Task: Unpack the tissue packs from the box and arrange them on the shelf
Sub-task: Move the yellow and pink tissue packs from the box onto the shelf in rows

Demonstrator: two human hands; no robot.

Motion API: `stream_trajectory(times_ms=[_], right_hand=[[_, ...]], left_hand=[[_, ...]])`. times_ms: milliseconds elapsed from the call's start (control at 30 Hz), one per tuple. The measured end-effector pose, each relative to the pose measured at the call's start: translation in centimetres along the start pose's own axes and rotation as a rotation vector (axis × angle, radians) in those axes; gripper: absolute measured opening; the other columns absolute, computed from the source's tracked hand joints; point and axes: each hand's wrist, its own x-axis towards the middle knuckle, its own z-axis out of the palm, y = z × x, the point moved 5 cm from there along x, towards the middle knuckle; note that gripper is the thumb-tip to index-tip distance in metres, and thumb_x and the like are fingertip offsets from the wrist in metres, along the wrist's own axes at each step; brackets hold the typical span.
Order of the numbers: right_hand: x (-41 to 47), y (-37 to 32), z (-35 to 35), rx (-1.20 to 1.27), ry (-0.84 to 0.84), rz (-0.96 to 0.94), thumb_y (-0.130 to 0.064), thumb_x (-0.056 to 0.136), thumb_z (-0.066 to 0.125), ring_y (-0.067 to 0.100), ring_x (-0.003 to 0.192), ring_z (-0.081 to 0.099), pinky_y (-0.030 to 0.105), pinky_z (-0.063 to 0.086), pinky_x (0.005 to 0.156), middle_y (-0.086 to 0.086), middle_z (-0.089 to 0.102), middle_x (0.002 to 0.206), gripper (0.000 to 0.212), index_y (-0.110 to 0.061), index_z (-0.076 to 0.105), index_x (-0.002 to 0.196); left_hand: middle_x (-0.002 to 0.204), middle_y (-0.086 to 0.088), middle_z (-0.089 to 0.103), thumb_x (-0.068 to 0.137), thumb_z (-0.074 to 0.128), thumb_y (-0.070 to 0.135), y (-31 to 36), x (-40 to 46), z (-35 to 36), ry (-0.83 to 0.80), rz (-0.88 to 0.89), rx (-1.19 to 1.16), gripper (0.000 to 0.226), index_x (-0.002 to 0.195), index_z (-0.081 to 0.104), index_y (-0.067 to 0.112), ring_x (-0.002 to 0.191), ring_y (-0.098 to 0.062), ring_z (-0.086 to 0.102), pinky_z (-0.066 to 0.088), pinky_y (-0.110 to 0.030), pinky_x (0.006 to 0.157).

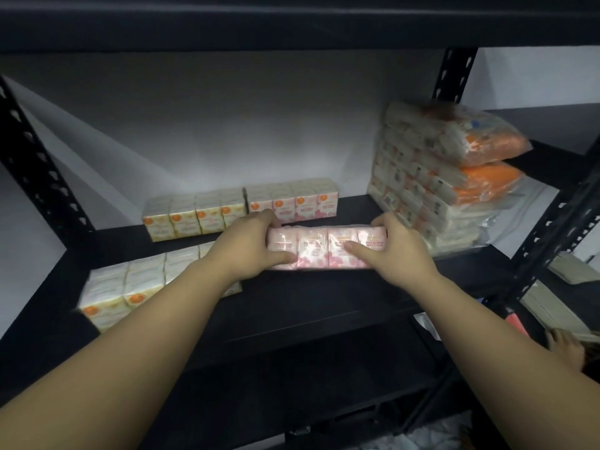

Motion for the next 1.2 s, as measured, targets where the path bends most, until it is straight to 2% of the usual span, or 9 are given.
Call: stream_trajectory(times_ms=[100, 200, 367, 500, 633, 833, 1000, 1100, 1200], right_hand=[[-1.0, 0.7, 0.1, 0.055, 0.01, -0.037, -0.066, 0.068, 0.086, 0.014, 0.1, 0.058, 0.028, 0.043, 0.075, -0.006, 0.06, 0.113, 0.068, -0.026, 0.052, 0.11], [-2.1, 1.4, 0.4, 0.126, 0.001, -0.04, -0.066, 0.06, 0.09, 0.008, 0.1, 0.056, 0.026, 0.044, 0.078, -0.007, 0.057, 0.114, 0.071, -0.029, 0.05, 0.106], [-2.8, 1.7, 0.4, 0.203, -0.056, -0.025, -0.065, 0.065, 0.089, 0.011, 0.121, 0.056, 0.033, 0.049, 0.102, -0.011, 0.057, 0.136, 0.093, -0.028, 0.051, 0.14], [-2.3, 1.3, 0.0, 0.162, -0.135, -0.053, -0.066, 0.071, 0.085, 0.013, 0.124, 0.059, 0.038, 0.05, 0.106, -0.01, 0.06, 0.138, 0.088, -0.026, 0.056, 0.144], [-2.8, 1.9, -0.6, 0.153, -0.117, -0.023, -0.071, 0.067, 0.083, 0.01, 0.116, 0.062, 0.036, 0.053, 0.101, -0.011, 0.063, 0.129, 0.082, -0.029, 0.062, 0.134], [-3.9, 2.7, -1.1, 0.257, -0.047, 0.03, -0.058, 0.079, 0.081, 0.007, 0.09, 0.067, 0.025, 0.053, 0.076, -0.012, 0.07, 0.101, 0.039, -0.031, 0.07, 0.105], [-1.9, 2.7, -0.9, 0.354, -0.046, 0.128, -0.045, 0.089, 0.078, 0.015, 0.086, 0.073, 0.032, 0.058, 0.077, -0.003, 0.077, 0.088, 0.023, -0.022, 0.077, 0.092], [-2.5, 2.5, -0.3, 0.374, -0.056, 0.136, -0.042, 0.09, 0.078, 0.015, 0.074, 0.072, 0.033, 0.056, 0.069, 0.003, 0.076, 0.079, 0.025, -0.018, 0.075, 0.084], [-4.0, 2.2, 0.4, 0.4, -0.106, 0.119, -0.046, 0.093, 0.074, 0.015, 0.065, 0.07, 0.033, 0.055, 0.065, 0.002, 0.074, 0.07, 0.038, -0.013, 0.072, 0.074]], left_hand=[[0.105, 0.01, 0.056, 0.068, 0.089, 0.06, 0.0, -0.4, 0.2, 0.001, 0.022, 0.04, 0.059, 0.105, 0.055, 0.03, 0.09, -0.012, 0.055, 0.047, -0.033, 0.071], [0.101, 0.012, 0.051, 0.067, 0.087, 0.063, -0.1, -0.9, 0.3, -0.006, 0.048, 0.043, 0.056, 0.098, 0.055, 0.03, 0.087, -0.011, 0.053, 0.045, -0.031, 0.069], [0.099, 0.012, 0.05, 0.07, 0.077, 0.075, 0.2, -1.6, 0.5, -0.008, 0.081, 0.051, 0.056, 0.097, 0.058, 0.03, 0.085, -0.009, 0.052, 0.045, -0.029, 0.069], [0.102, 0.009, 0.051, 0.073, 0.076, 0.072, 0.5, -1.9, 0.6, 0.013, 0.079, 0.078, 0.054, 0.099, 0.059, 0.029, 0.087, -0.011, 0.053, 0.049, -0.032, 0.073], [0.113, 0.006, 0.052, 0.076, 0.079, 0.066, 1.0, -0.9, 0.6, 0.051, 0.033, 0.099, 0.056, 0.111, 0.059, 0.027, 0.098, -0.018, 0.057, 0.05, -0.034, 0.077], [0.133, -0.001, 0.053, 0.086, 0.069, 0.066, 3.7, -0.6, 1.7, 0.126, -0.055, 0.058, 0.062, 0.129, 0.057, 0.024, 0.114, -0.022, 0.058, 0.055, -0.04, 0.093], [0.158, -0.006, 0.028, 0.081, 0.069, 0.073, 6.1, -2.6, 5.5, 0.083, -0.126, -0.177, 0.095, 0.153, 0.039, 0.018, 0.135, -0.027, 0.051, 0.047, -0.038, 0.108], [0.161, -0.003, 0.024, 0.084, 0.07, 0.069, 6.2, -2.3, 6.2, 0.033, -0.109, -0.355, 0.101, 0.158, 0.03, 0.014, 0.142, -0.024, 0.044, 0.038, -0.031, 0.107], [0.169, 0.002, 0.013, 0.082, 0.067, 0.073, 5.7, -1.4, 6.7, -0.089, -0.079, -0.421, 0.108, 0.164, 0.021, 0.021, 0.151, -0.024, 0.034, 0.032, -0.036, 0.118]])
